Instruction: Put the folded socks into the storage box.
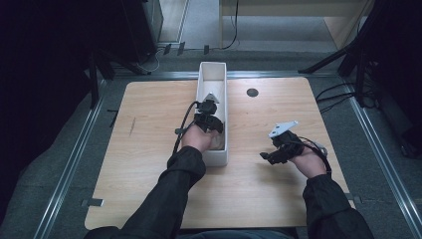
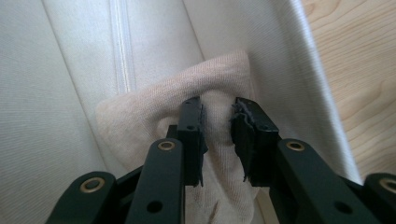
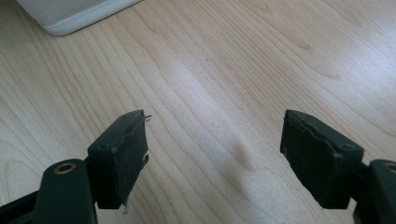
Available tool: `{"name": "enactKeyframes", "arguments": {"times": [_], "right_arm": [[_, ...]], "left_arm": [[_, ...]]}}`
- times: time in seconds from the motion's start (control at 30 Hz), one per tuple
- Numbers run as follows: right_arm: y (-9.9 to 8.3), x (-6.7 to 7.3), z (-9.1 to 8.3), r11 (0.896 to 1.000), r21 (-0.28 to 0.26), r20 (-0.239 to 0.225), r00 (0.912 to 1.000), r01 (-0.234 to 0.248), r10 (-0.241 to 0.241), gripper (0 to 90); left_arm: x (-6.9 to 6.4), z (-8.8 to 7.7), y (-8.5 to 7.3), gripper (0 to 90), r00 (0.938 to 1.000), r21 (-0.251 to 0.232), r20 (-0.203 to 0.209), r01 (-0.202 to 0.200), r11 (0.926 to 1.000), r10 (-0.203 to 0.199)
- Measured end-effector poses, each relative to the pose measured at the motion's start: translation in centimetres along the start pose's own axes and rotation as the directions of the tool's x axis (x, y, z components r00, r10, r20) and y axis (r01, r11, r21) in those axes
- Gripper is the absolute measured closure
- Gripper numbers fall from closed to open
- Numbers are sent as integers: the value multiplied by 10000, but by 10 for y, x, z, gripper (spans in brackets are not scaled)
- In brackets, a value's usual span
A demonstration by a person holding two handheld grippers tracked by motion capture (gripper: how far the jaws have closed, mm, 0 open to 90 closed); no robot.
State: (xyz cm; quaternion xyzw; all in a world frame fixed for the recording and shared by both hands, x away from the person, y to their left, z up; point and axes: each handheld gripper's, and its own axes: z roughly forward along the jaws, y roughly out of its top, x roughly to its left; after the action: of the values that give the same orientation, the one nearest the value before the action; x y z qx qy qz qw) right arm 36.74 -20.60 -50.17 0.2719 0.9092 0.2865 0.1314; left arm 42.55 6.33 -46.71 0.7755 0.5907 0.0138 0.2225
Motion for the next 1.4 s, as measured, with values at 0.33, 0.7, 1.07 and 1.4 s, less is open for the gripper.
{"name": "enactKeyframes", "arguments": {"times": [0.33,0.7,1.07,1.4], "right_arm": [[0,0,0,10000,7,2,10000,21,-21,231],[0,0,0,10000,32,-5,10000,12,-12,231],[0,0,0,10000,33,-5,10000,-9,9,231],[0,0,0,10000,57,3,10000,-43,43,231]], "left_arm": [[3,9,2,697,9995,205,-152,271,9994,-267],[2,8,1,617,9998,170,172,39,9998,-42],[2,-12,-1,555,9988,78,462,-172,9998,168],[0,-34,-1,536,9973,-23,610,-415,9991,415]]}}
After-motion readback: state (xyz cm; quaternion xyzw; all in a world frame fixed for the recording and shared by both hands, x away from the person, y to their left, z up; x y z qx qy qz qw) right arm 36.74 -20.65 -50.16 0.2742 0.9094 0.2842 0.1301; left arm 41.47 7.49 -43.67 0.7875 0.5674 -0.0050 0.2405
